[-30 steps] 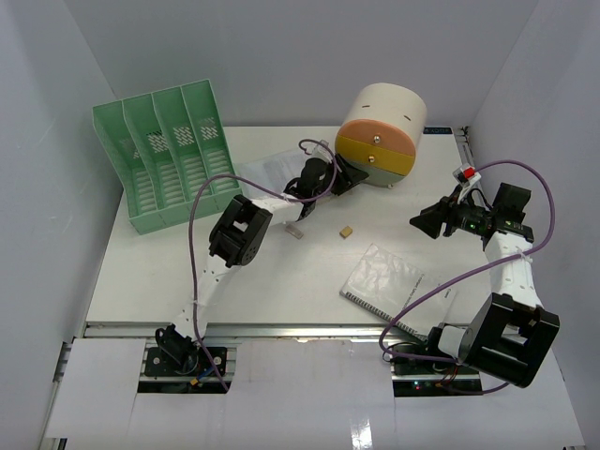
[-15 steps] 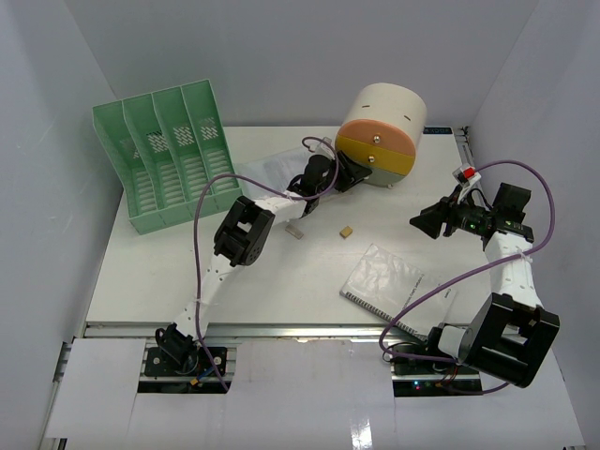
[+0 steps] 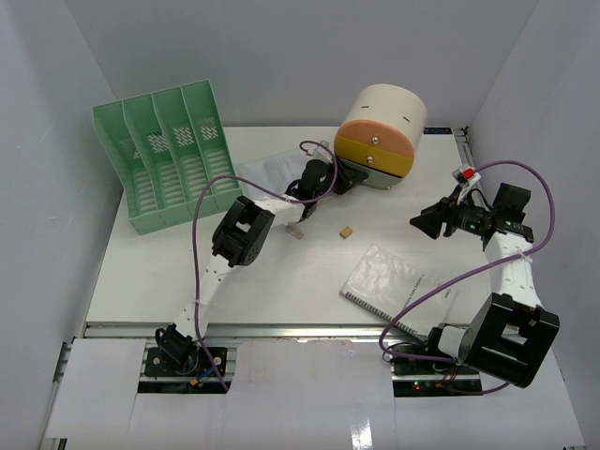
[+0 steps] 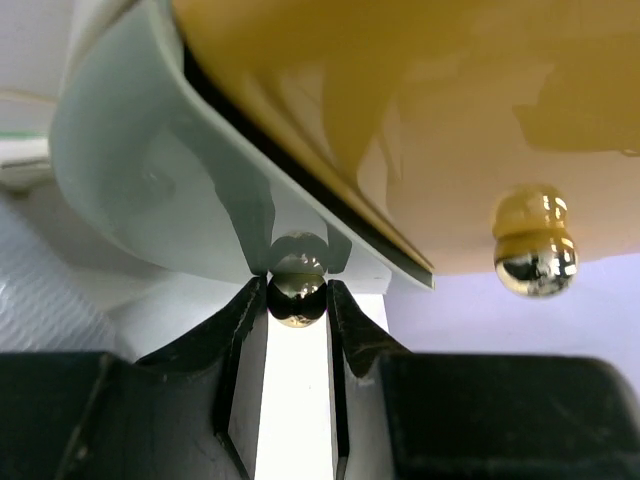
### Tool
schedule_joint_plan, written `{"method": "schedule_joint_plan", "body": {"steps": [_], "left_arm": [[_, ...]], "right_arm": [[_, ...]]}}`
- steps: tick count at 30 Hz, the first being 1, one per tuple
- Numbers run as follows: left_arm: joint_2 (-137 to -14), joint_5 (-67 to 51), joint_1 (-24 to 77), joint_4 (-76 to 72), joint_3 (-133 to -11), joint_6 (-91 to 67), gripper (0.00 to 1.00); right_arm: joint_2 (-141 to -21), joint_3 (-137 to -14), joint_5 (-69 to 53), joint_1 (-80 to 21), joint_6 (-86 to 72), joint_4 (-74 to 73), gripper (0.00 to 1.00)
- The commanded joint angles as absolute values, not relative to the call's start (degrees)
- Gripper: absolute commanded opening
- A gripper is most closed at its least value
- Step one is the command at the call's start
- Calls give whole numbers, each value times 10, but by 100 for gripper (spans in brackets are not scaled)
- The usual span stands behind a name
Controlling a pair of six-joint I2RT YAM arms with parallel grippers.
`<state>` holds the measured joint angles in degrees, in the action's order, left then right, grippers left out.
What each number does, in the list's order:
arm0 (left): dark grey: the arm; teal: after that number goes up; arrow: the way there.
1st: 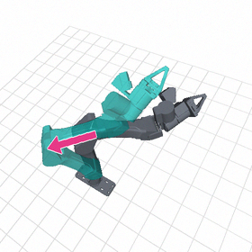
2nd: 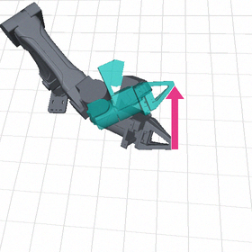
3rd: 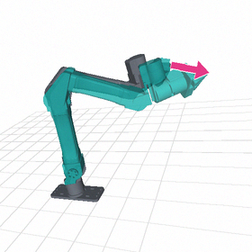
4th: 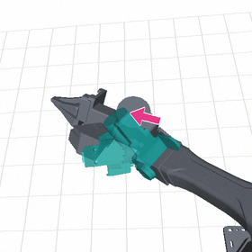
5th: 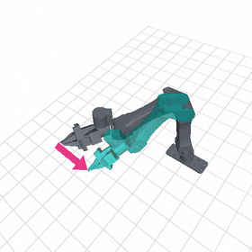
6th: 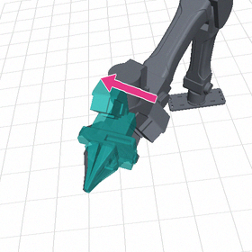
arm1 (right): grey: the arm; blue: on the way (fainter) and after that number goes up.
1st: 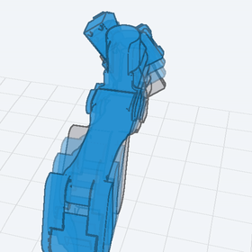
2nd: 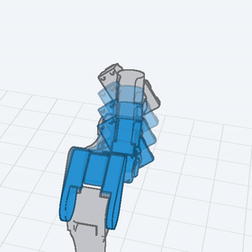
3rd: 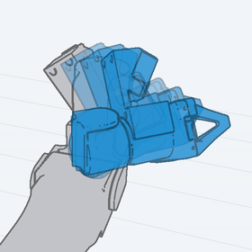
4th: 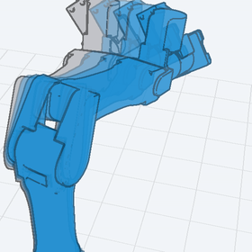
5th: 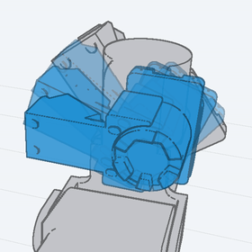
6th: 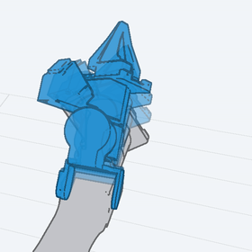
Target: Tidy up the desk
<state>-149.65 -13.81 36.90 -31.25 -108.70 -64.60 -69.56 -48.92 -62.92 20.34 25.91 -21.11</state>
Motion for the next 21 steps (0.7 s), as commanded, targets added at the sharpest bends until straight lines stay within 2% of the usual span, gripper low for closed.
{"method": "schedule_joint_plan", "body": {"steps": [1,6,9,10,11,12,13,15,17,20,21], "left_arm": [[-1389,-176,376,-363,-942,-611,11],[-1312,-204,381,-435,-795,-598,10],[-1294,-211,381,-448,-757,-596,13],[-1292,-213,380,-449,-753,-596,18],[-1292,-215,380,-447,-752,-597,27],[-1292,-216,380,-443,-753,-598,29],[-1290,-220,379,-436,-756,-598,45],[-1283,-223,378,-422,-764,-590,68],[-1267,-229,375,-408,-765,-572,77],[-1227,-225,364,-383,-745,-525,85],[-1201,-220,359,-373,-729,-509,86]], "right_arm": [[-683,-486,-628,202,266,-214,63],[-684,-483,-623,202,266,-209,63],[-688,-483,-622,196,273,-214,63],[-689,-486,-623,192,282,-220,63],[-689,-488,-625,187,301,-228,63],[-690,-492,-625,178,318,-241,64],[-693,-498,-620,150,351,-265,66],[-696,-511,-608,106,415,-313,69],[-696,-518,-598,69,471,-358,77],[-685,-515,-593,19,585,-392,91],[-676,-507,-593,10,622,-400,91]]}}
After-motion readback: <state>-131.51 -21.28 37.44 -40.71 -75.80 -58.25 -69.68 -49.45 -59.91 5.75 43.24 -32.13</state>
